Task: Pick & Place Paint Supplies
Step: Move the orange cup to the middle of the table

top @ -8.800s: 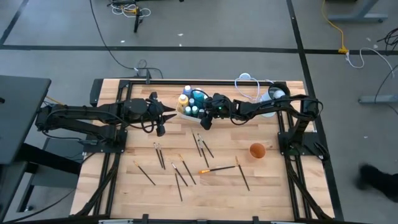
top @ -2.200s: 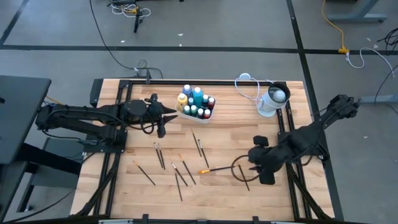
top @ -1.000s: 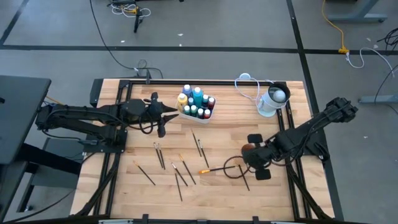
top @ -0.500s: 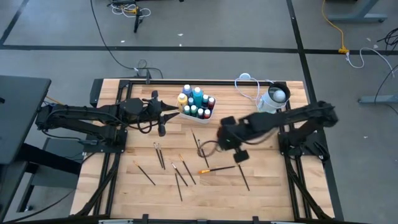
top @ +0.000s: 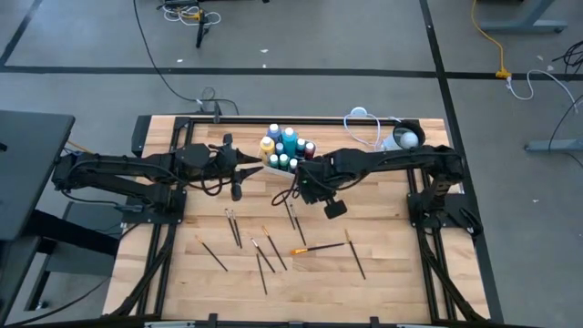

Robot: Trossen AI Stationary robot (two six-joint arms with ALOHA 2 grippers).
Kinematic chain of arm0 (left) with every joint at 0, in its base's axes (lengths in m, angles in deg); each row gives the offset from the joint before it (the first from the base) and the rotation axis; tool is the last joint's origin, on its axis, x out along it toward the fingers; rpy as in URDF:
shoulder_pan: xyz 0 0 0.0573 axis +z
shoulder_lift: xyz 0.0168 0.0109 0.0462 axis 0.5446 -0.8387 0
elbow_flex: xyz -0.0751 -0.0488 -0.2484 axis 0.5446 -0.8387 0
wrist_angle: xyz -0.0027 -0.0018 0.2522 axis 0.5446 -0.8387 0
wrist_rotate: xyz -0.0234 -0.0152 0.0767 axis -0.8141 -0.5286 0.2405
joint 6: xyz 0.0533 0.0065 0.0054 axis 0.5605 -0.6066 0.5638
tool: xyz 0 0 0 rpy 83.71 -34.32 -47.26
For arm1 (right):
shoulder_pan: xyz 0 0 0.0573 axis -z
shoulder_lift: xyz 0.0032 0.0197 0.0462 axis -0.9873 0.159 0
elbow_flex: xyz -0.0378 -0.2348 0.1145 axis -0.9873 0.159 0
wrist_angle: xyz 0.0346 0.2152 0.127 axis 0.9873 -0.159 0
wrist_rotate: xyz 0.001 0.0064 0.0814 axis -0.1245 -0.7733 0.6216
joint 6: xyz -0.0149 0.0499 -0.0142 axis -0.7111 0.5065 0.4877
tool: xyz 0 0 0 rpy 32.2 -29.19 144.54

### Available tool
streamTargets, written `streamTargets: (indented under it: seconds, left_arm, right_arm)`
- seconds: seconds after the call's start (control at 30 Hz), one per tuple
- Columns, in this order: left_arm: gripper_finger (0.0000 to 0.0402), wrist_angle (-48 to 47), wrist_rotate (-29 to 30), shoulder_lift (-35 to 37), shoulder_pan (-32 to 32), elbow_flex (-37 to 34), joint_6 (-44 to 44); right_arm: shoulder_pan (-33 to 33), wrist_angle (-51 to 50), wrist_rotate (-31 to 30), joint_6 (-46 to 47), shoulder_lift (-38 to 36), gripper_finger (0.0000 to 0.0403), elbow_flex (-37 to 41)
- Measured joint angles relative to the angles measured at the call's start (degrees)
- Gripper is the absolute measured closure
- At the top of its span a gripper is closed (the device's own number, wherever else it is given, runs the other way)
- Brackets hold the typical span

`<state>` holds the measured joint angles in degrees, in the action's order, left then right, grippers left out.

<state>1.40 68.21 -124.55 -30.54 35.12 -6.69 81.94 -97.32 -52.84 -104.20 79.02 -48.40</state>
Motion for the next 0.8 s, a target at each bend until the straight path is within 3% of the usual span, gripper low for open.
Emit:
streamTargets:
  seconds: [0.23,0.4,0.53,0.8]
  left_arm:
    - [0.0299,-0.24,-0.04,0.00,-0.02,0.00,-0.52]
    - [0.0299,-0.26,-0.47,0.00,-0.02,0.00,-0.61]
    - [0.0299,-0.81,-0.45,0.00,-0.02,0.00,-0.67]
    - [0.0299,-1.17,-0.40,0.00,-0.02,0.00,-0.60]
  right_arm:
    - [1.11,1.32,6.86,-0.54,0.45,0.0403,0.07]
    - [1.14,1.60,5.13,0.13,1.66,0.0403,0.35]
    - [1.11,1.67,7.54,-0.06,1.96,0.0398,0.42]
    - [1.14,2.24,6.33,1.55,1.92,0.0363,0.42]
